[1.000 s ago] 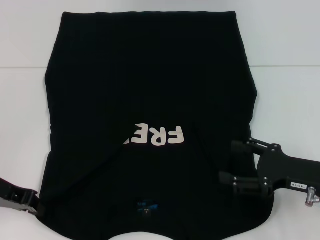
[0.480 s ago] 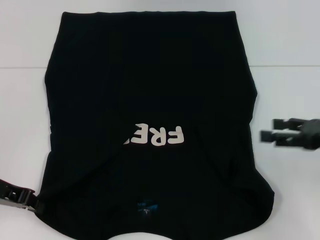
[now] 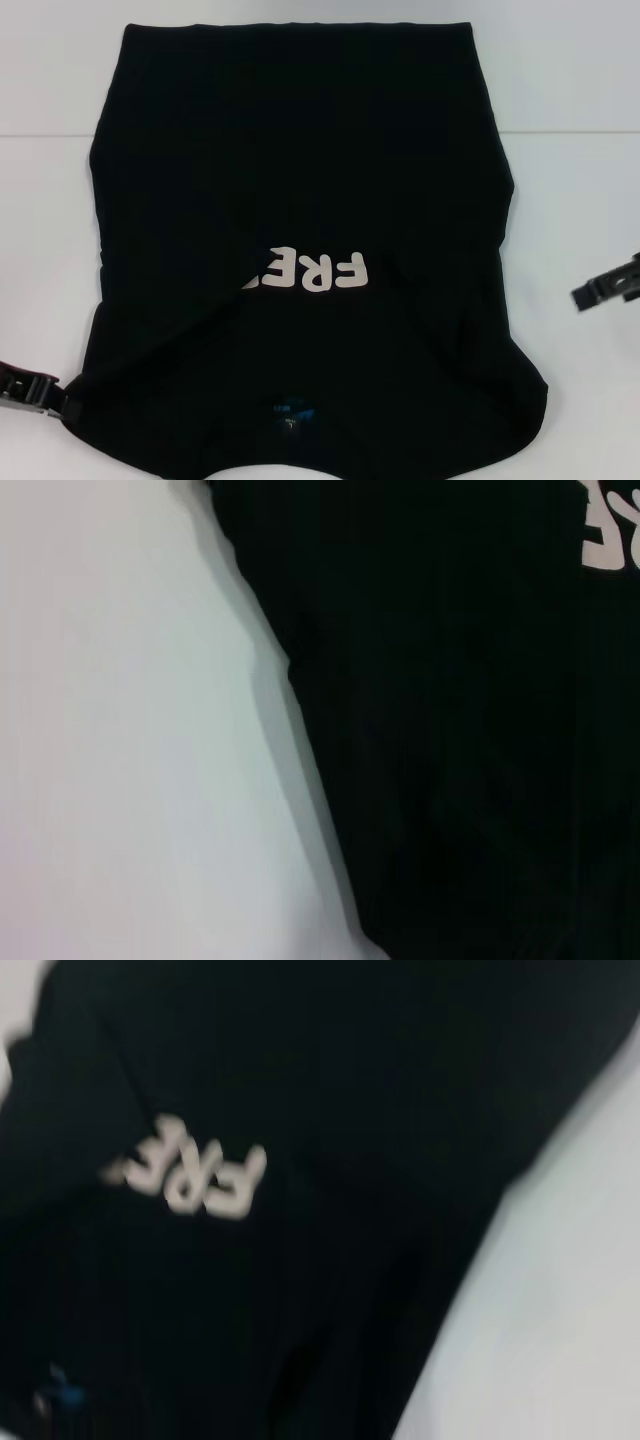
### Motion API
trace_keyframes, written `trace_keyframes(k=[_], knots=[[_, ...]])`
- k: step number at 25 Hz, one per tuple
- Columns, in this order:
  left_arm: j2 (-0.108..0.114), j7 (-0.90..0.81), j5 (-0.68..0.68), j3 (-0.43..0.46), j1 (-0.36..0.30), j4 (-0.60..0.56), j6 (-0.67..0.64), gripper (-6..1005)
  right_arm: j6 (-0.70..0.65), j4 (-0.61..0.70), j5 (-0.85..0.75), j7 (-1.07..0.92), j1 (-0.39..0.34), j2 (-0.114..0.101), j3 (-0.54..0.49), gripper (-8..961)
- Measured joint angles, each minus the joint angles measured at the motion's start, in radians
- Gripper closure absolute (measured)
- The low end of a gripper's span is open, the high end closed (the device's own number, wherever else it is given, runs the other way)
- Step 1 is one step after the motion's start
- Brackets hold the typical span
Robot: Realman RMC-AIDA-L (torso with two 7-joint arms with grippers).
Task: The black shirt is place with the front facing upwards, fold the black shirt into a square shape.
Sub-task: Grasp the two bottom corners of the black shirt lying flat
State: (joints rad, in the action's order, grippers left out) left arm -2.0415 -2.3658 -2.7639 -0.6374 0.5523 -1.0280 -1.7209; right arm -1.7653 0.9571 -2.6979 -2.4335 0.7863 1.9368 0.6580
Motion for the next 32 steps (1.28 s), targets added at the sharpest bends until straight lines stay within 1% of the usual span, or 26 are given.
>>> trace_keyframes(k=[3,4,5,6,8,12,15,17,20,23,24,29,32], knots=[[0.002,0.009,0.000,0.003,0.000,0.001,0.001,953,-0.028,0.000,-0.085,-0.013,0.066,0.031,0.044,13],[0.002,0.010,0.000,0.004,0.000,0.002,0.003,952,-0.020,-0.005,-0.114,-0.036,0.095,0.047,0.111,13],[0.002,0.011,0.000,0.004,0.000,0.004,0.005,952,-0.020,-0.005,-0.114,-0.036,0.095,0.047,0.111,13],[0.003,0.012,0.000,0.004,0.000,0.005,0.007,952,-0.011,-0.006,-0.119,-0.046,0.103,0.052,0.143,13],[0.003,0.013,0.000,0.004,0.000,0.007,0.008,951,0.006,-0.006,-0.123,-0.063,0.126,0.068,0.210,12],[0.003,0.018,0.000,0.004,0.000,0.017,0.012,949,0.031,-0.027,-0.125,-0.087,0.158,0.096,0.292,12],[0.003,0.021,0.000,0.004,-0.002,0.021,0.016,948,0.052,-0.039,-0.128,-0.103,0.159,0.116,0.351,12],[0.002,0.021,0.000,0.004,-0.003,0.022,0.017,947,0.063,-0.044,-0.128,-0.108,0.152,0.130,0.370,13],[0.003,0.022,0.001,0.004,-0.002,0.030,0.021,945,0.071,-0.055,-0.128,-0.108,0.139,0.141,0.369,31],[0.005,0.022,0.001,0.004,0.003,0.040,0.024,944,0.079,-0.067,-0.123,-0.108,0.122,0.147,0.366,57],[0.005,0.022,0.001,0.004,0.004,0.042,0.024,944,0.080,-0.071,-0.121,-0.108,0.116,0.148,0.365,66],[0.005,0.022,0.001,0.004,0.006,0.043,0.026,942,0.097,-0.083,-0.104,-0.109,0.095,0.149,0.364,179],[0.005,0.022,0.001,0.004,0.007,0.043,0.027,940,0.112,-0.110,-0.087,-0.105,0.093,0.149,0.364,180]])
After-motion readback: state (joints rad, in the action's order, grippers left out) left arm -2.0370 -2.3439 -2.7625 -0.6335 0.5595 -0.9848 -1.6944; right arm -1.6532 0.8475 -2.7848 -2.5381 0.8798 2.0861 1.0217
